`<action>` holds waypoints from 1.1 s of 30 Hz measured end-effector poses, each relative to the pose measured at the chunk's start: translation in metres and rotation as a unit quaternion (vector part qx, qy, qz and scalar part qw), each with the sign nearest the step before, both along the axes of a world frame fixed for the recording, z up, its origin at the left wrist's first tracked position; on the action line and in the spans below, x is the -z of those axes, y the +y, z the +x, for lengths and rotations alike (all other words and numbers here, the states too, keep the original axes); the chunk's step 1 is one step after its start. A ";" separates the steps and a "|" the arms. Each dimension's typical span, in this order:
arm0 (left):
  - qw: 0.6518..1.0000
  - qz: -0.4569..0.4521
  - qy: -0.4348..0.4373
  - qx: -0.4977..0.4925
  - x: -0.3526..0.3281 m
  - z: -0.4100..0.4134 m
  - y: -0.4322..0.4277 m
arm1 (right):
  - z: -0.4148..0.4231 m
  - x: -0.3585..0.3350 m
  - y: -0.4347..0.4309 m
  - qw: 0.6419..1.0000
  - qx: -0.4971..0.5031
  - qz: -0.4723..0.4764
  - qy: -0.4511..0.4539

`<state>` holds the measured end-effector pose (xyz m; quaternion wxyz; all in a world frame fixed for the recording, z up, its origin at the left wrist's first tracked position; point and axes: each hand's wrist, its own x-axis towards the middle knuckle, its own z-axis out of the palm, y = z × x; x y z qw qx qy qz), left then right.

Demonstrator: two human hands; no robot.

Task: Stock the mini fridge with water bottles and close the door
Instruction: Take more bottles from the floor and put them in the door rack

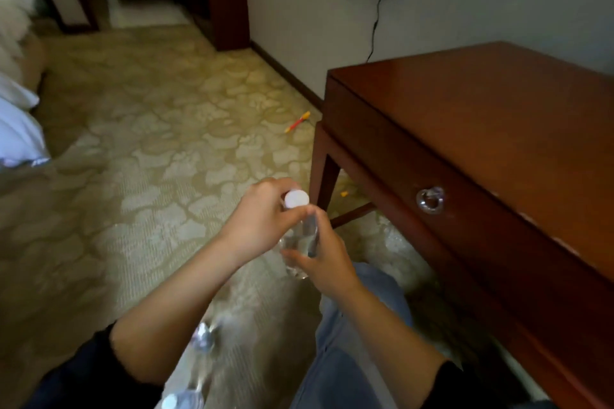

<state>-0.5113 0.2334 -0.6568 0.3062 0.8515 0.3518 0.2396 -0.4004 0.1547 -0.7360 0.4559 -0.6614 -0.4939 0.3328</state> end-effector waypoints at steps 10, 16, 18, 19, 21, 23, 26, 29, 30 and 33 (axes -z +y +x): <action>0.986 -0.043 -0.133 0.089 -0.073 0.038 -0.042 | 0.043 -0.082 -0.051 0.988 0.076 0.132 0.035; 0.972 -0.127 -0.090 0.175 -0.077 0.064 -0.071 | 0.080 -0.147 -0.099 0.978 0.091 0.173 0.072; 0.964 -0.151 -0.086 0.203 -0.081 0.076 -0.080 | 0.092 -0.167 -0.116 0.974 0.108 0.185 0.069; 0.959 -0.157 -0.084 0.220 -0.085 0.083 -0.085 | 0.097 -0.175 -0.124 0.971 0.120 0.193 0.068; 0.947 -0.169 -0.091 0.259 -0.092 0.097 -0.097 | 0.108 -0.188 -0.139 0.965 0.145 0.208 0.066; 0.931 -0.183 -0.108 0.296 -0.101 0.112 -0.112 | 0.117 -0.199 -0.155 0.956 0.167 0.231 0.067; 0.912 -0.188 -0.138 0.337 -0.113 0.135 -0.135 | 0.127 -0.217 -0.182 0.943 0.181 0.259 0.109; 0.893 -0.193 -0.158 0.375 -0.127 0.153 -0.159 | 0.134 -0.233 -0.212 0.931 0.193 0.282 0.131; 0.885 -0.198 -0.165 0.388 -0.131 0.159 -0.168 | 0.137 -0.237 -0.222 0.927 0.205 0.285 0.131; 0.860 -0.201 -0.192 0.429 -0.141 0.176 -0.197 | 0.147 -0.245 -0.250 0.915 0.249 0.292 0.126</action>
